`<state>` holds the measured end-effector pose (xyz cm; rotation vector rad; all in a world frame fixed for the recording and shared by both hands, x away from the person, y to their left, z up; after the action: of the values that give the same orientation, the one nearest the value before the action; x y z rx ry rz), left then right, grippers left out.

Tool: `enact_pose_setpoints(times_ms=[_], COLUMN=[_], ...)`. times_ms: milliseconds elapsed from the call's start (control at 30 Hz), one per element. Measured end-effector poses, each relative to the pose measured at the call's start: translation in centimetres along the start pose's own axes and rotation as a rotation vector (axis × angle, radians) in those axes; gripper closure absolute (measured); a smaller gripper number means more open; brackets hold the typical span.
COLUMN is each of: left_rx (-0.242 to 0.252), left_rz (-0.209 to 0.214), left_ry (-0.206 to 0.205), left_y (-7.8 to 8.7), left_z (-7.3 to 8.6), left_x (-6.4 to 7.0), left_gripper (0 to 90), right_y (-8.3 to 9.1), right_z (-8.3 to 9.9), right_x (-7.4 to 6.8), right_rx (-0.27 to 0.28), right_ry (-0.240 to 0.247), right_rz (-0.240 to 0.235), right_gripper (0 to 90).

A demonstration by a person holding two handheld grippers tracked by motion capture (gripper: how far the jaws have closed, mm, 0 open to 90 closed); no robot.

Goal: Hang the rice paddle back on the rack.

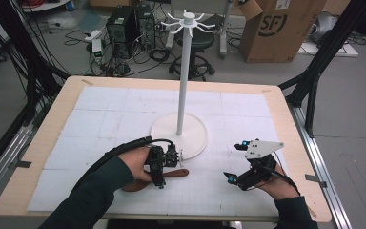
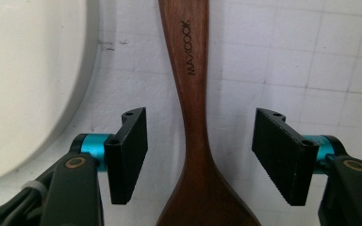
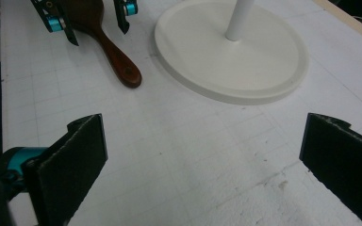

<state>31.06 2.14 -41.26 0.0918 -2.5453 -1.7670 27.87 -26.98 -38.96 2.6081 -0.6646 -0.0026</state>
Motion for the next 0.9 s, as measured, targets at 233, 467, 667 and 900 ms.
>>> enact_pose_setpoints(times_ms=[233,467,667,900], left_rx=[-0.045,-0.08,-0.1,-0.104], left_rz=[-0.023,-0.021,-0.026,-0.014], left_ry=[0.014,0.019,0.018,0.029], left_y=[-0.27,-0.61,-0.81,-0.93], left_z=[-0.09,0.0,0.06,-0.07], left_x=[-0.06,-0.05,-0.01,0.07], left_gripper=[50.4,58.9,63.6,69.7], right_y=[0.05,0.06,-0.01,-0.02], right_z=[0.04,0.03,0.03,0.06], right_x=[0.04,0.04,-0.03,-0.09], right_rx=[0.002,0.0,-0.005,-0.004], right_ry=[-0.003,-0.001,0.004,0.004], right_rz=[0.002,-0.001,0.0,-0.012], right_gripper=[0.6,0.6,0.6,0.6])
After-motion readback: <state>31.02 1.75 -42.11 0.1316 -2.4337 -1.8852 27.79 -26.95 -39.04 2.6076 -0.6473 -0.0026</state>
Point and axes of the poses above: each handheld gripper's, and its own axes: y roughly backward along the jaws, z roughly out of its underside, x roughly to its right, the point moved 1 cm from there along -y, roughly forward along the jaws, and after that the axes turned 12 degrees about x, right-handed, at the moved point
